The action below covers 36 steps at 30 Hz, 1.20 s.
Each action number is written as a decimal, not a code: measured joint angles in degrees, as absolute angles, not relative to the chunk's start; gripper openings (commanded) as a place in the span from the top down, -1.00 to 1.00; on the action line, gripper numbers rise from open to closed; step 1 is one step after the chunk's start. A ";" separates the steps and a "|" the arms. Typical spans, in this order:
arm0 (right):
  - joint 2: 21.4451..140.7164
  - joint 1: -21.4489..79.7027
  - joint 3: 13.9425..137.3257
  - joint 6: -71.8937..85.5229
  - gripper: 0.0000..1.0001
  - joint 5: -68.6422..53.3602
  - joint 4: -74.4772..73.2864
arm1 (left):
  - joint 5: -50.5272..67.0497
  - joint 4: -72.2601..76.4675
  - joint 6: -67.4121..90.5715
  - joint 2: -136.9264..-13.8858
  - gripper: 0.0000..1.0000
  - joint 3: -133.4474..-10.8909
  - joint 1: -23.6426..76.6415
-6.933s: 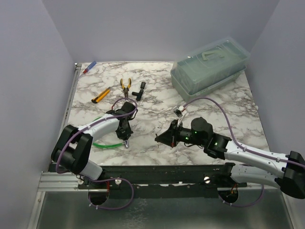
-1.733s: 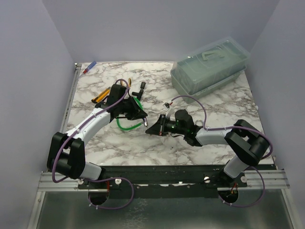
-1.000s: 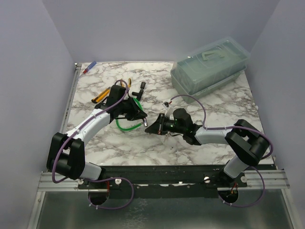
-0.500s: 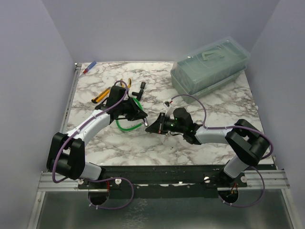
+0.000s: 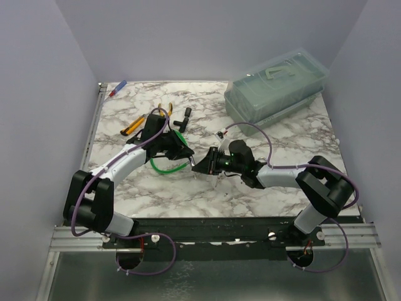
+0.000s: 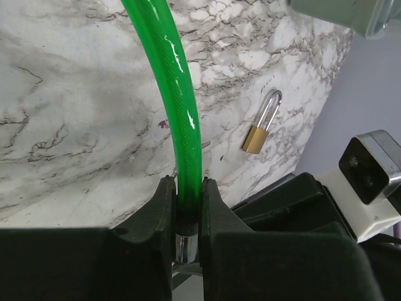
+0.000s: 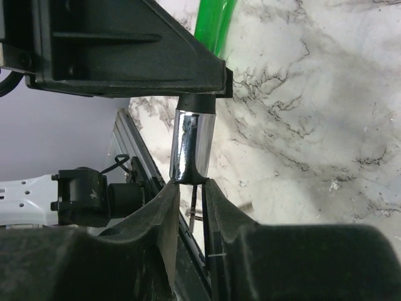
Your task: Unlock with the key
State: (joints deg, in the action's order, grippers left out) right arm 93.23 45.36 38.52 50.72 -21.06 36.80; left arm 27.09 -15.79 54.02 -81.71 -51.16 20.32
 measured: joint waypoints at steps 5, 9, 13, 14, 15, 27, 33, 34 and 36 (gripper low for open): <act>93.25 45.23 38.17 50.63 0.13 -21.08 36.97 | 26.41 -15.90 55.27 -83.64 1.00 -51.16 20.32; 93.25 44.93 37.47 50.92 0.00 -21.08 38.06 | 25.78 -15.94 55.96 -84.84 1.00 -51.16 20.32; 93.38 44.69 36.77 51.18 -0.05 -21.06 39.44 | 25.39 -15.94 56.40 -86.13 1.00 -51.16 20.32; 93.56 44.62 36.69 51.27 -0.06 -21.06 39.72 | 25.32 -15.92 56.49 -86.30 1.00 -51.16 20.32; 93.84 44.60 36.67 51.37 -0.06 -21.08 40.05 | 25.26 -15.92 56.58 -86.41 1.00 -51.13 20.32; 95.48 44.56 34.72 51.51 0.11 -22.20 41.04 | 24.86 -15.44 57.06 -86.72 1.00 -51.11 20.32; 95.35 44.56 33.74 51.40 0.30 -23.18 41.04 | 24.73 -15.11 57.30 -87.37 1.00 -51.11 20.32; 95.35 44.56 33.65 51.42 0.32 -23.35 41.06 | 24.67 -15.05 57.41 -87.48 1.00 -51.11 20.32; 95.35 44.56 33.56 51.44 0.38 -23.57 41.04 | 24.62 -14.98 57.47 -87.57 1.00 -51.11 20.32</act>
